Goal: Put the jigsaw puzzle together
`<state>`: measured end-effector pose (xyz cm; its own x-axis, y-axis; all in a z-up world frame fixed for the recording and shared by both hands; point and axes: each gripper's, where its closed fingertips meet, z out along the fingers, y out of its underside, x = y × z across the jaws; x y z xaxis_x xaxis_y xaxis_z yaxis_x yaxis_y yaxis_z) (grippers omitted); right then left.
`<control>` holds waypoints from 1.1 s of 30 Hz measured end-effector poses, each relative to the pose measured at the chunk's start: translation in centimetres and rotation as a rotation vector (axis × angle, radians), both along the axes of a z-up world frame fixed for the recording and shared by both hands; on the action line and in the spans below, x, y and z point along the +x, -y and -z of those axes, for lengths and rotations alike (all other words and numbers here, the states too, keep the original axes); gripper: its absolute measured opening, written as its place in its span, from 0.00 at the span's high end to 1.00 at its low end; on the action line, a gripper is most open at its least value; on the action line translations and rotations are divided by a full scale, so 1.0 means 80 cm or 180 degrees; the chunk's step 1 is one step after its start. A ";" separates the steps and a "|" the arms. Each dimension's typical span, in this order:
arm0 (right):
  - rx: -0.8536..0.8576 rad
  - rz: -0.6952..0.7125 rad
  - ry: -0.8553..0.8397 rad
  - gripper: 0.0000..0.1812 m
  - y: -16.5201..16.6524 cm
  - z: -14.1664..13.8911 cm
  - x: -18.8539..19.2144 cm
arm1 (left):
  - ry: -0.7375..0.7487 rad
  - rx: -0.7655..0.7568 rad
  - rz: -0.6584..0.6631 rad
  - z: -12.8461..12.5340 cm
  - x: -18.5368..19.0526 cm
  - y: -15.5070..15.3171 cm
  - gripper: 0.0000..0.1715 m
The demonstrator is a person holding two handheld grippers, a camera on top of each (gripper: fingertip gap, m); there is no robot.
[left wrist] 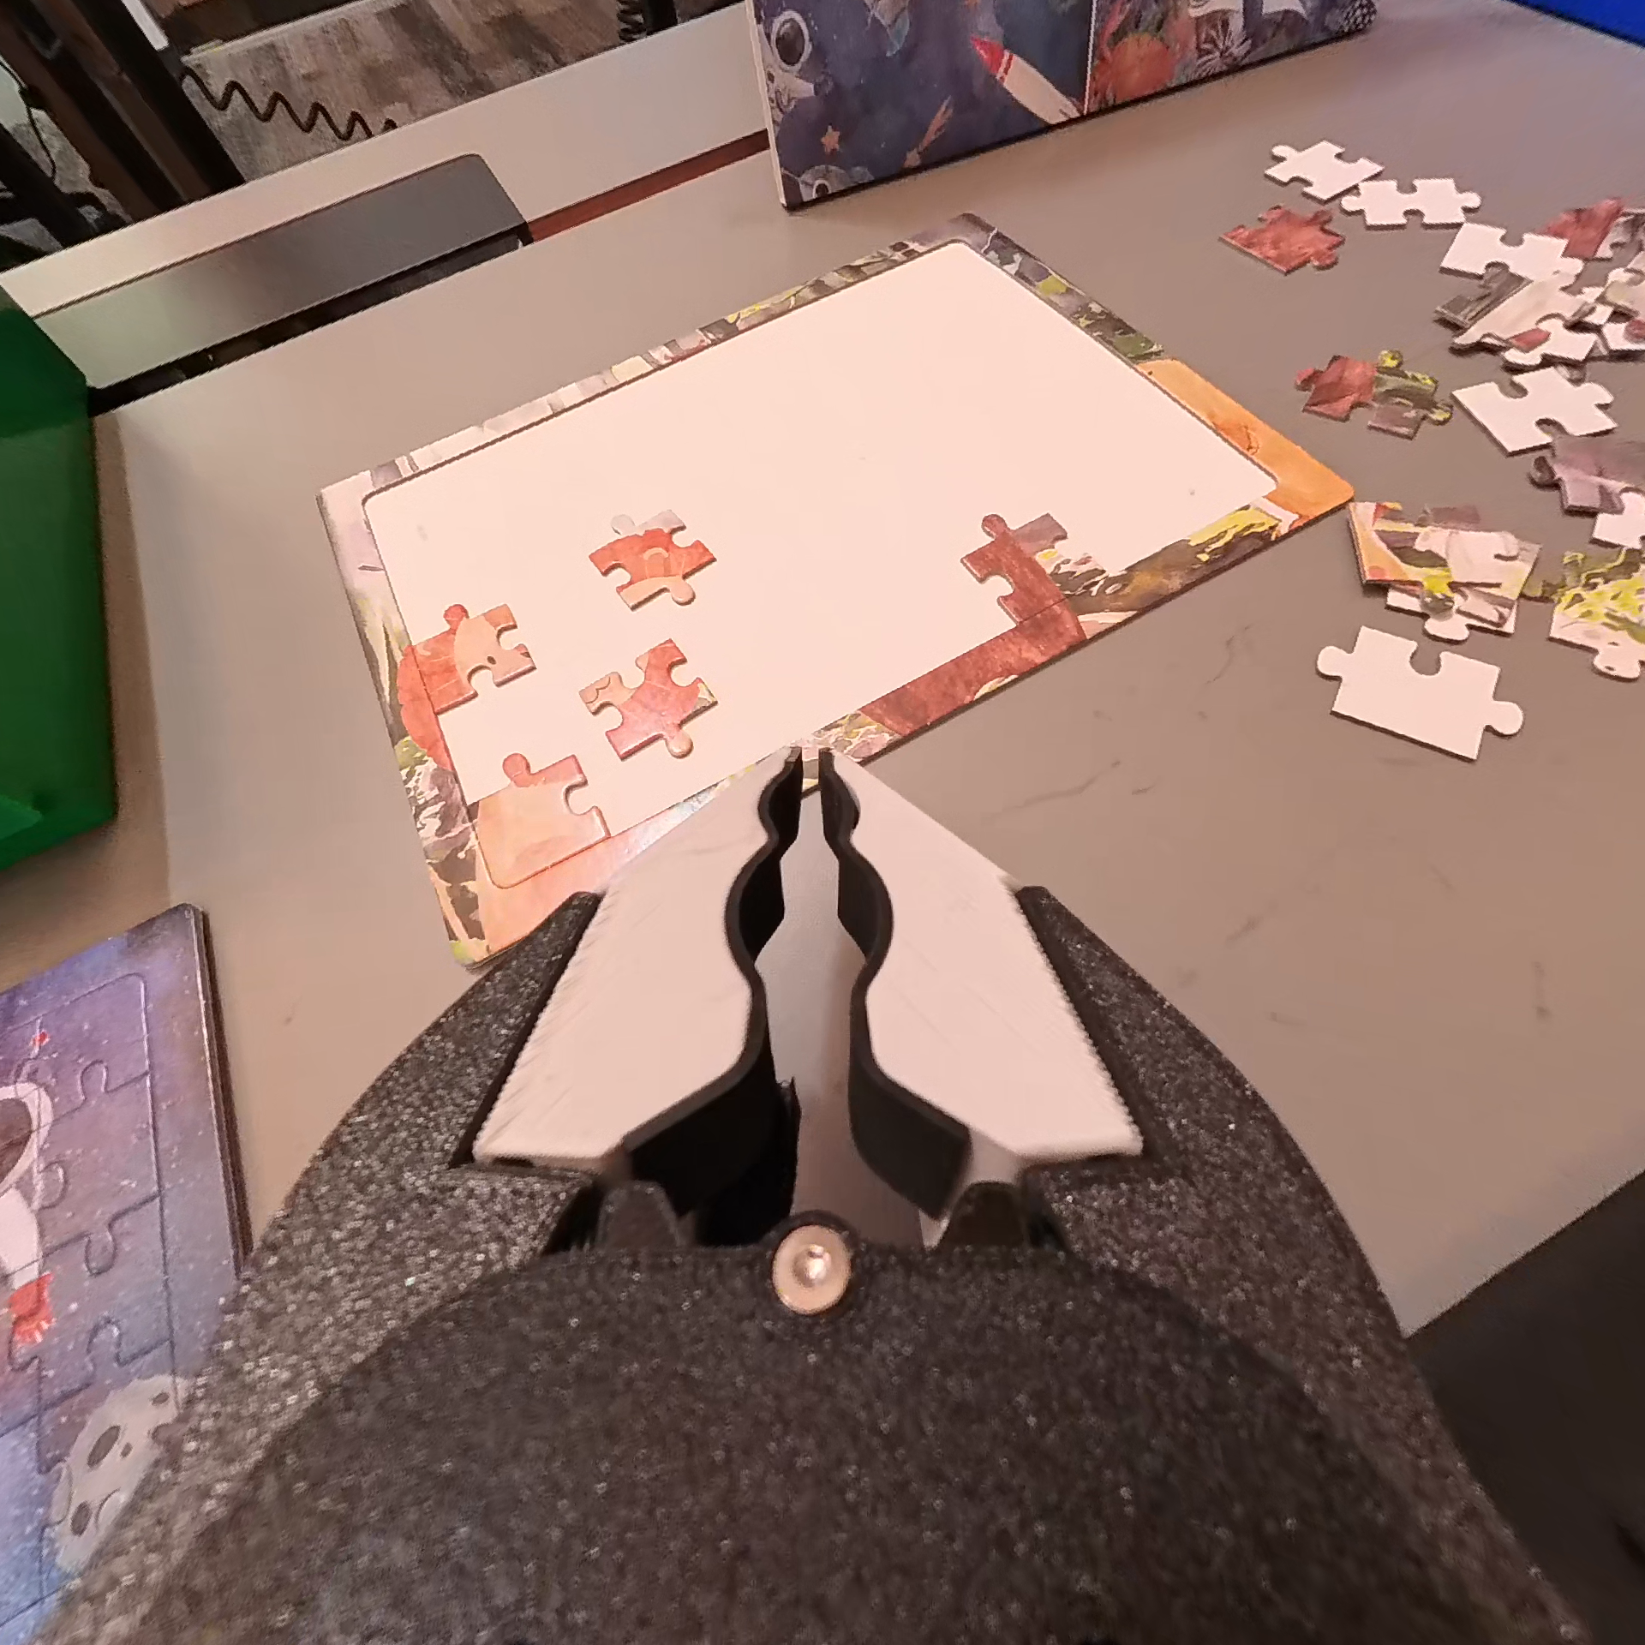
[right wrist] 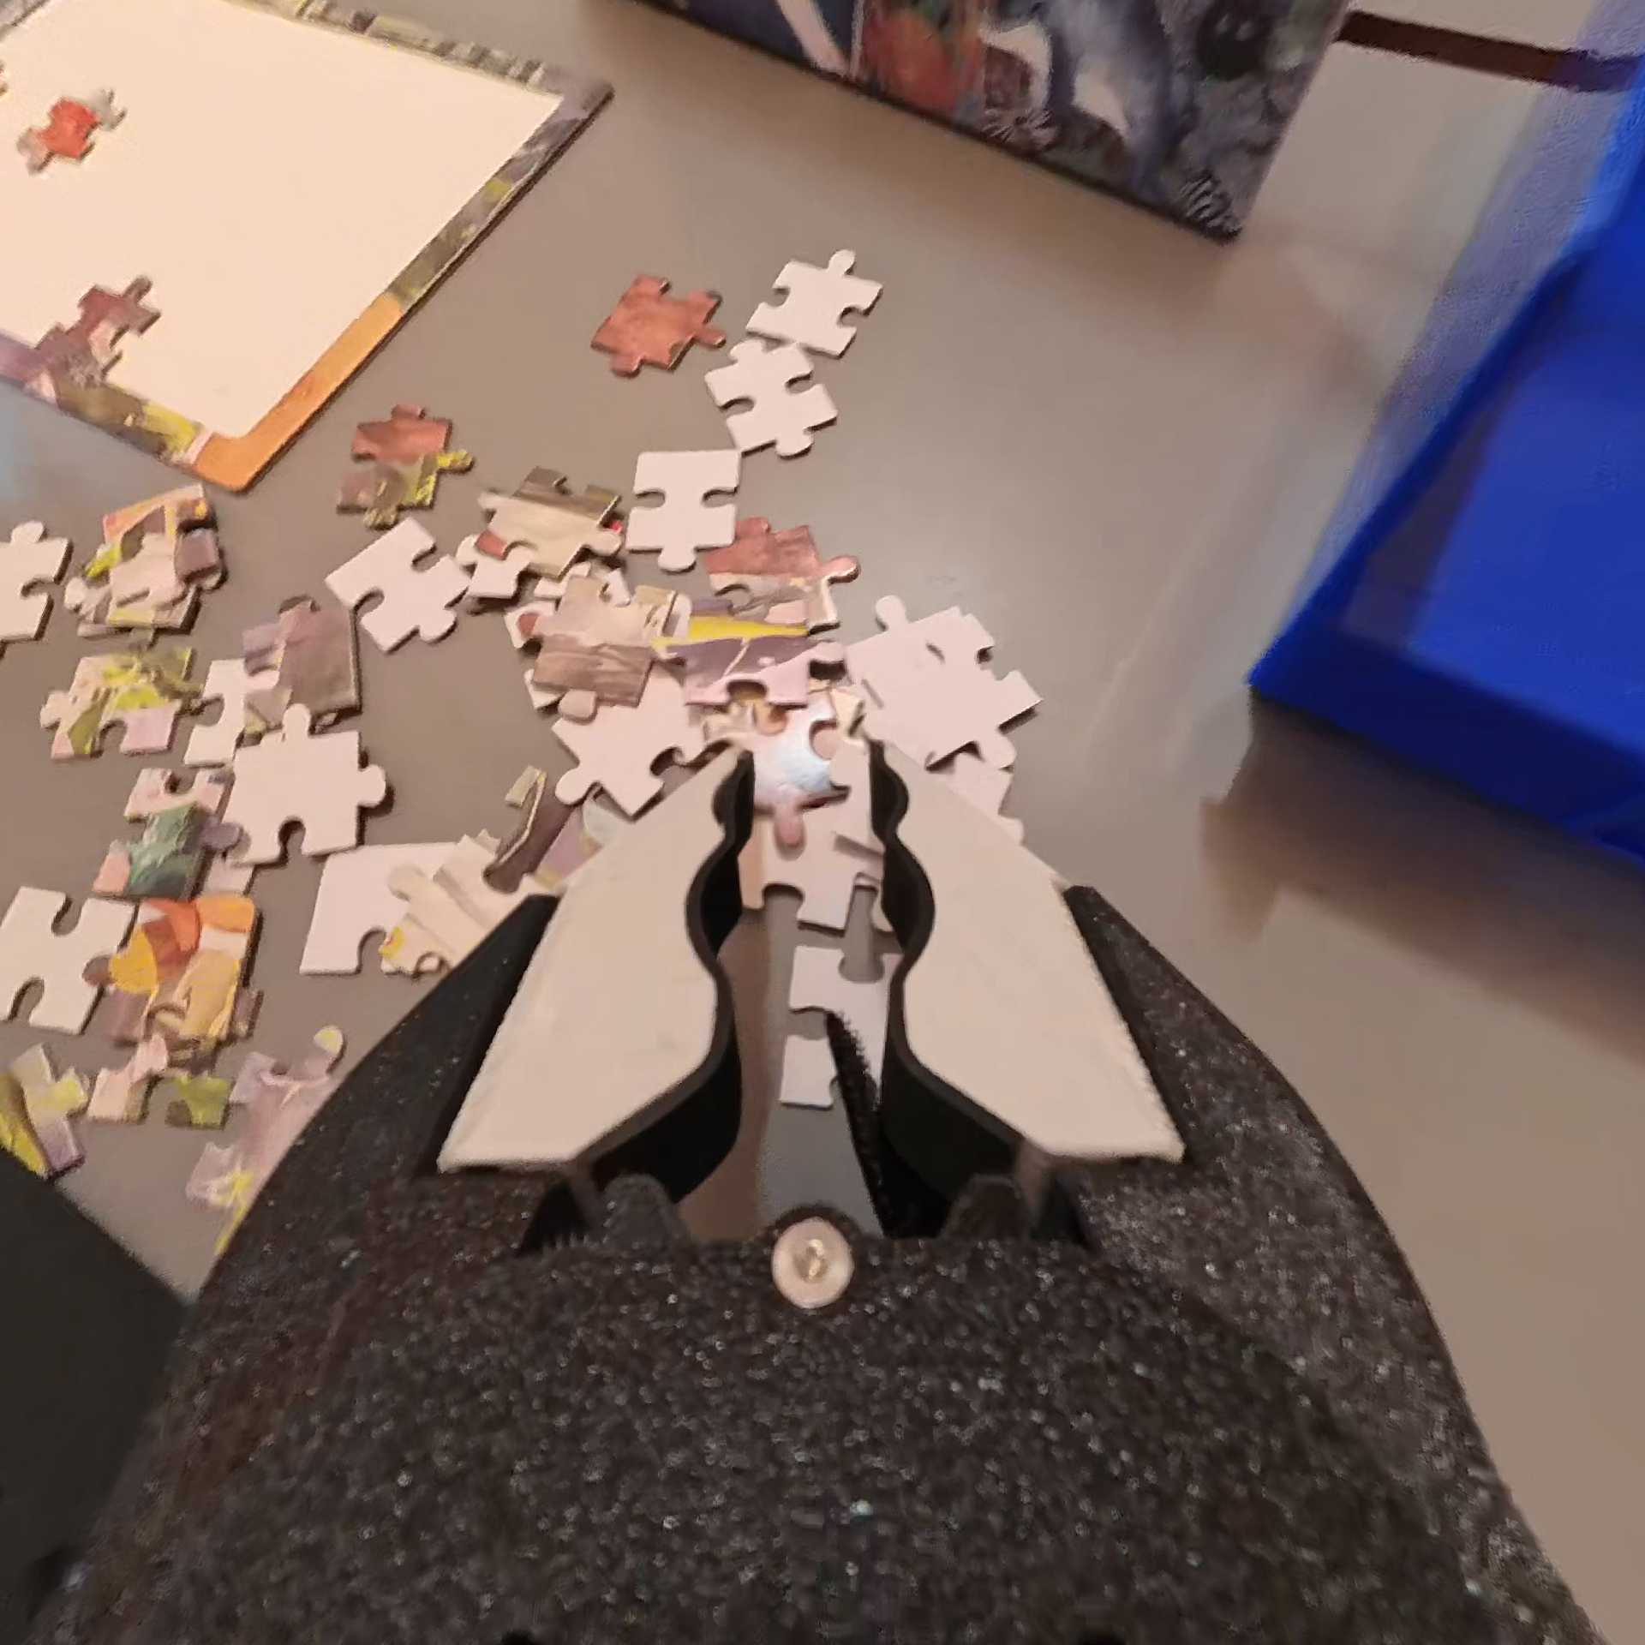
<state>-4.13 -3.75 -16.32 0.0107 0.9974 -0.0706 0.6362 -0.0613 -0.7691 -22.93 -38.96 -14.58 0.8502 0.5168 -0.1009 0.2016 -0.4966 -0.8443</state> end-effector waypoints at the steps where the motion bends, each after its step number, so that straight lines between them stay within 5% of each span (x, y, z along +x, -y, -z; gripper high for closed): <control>1: 0.0034 -0.0081 0.0081 0.85 0.004 0.006 0.003 | 0.0011 0.0011 0.0003 0.000 0.000 0.000 0.98; 9: 0.0010 -0.0627 0.0209 0.87 0.050 0.013 0.002 | 0.0043 0.0052 0.0007 -0.001 0.000 0.000 0.98; 22: -0.0126 -0.0200 0.0178 0.70 0.014 0.015 0.008 | -0.0028 0.0063 0.0017 -0.005 0.001 0.000 0.98; 24: -0.0052 -0.0242 0.0196 0.73 0.018 0.020 0.003 | -0.0049 0.0065 0.0020 -0.006 0.002 0.000 0.98; 28: -0.0040 -0.0177 0.0143 0.99 0.012 0.013 0.006 | -0.0060 0.0083 0.0016 -0.007 0.002 0.000 0.98; 33: -0.1083 -0.0189 -0.0494 0.99 0.031 -0.043 -0.001 | -0.0073 0.0082 0.0015 -0.008 0.002 0.000 0.98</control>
<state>-4.22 -6.26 -12.87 -0.0832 0.9152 -0.3944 0.5238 -0.2965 -0.7986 -22.80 -38.99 -13.94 0.8502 0.5154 -0.1072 0.1797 -0.4756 -0.8611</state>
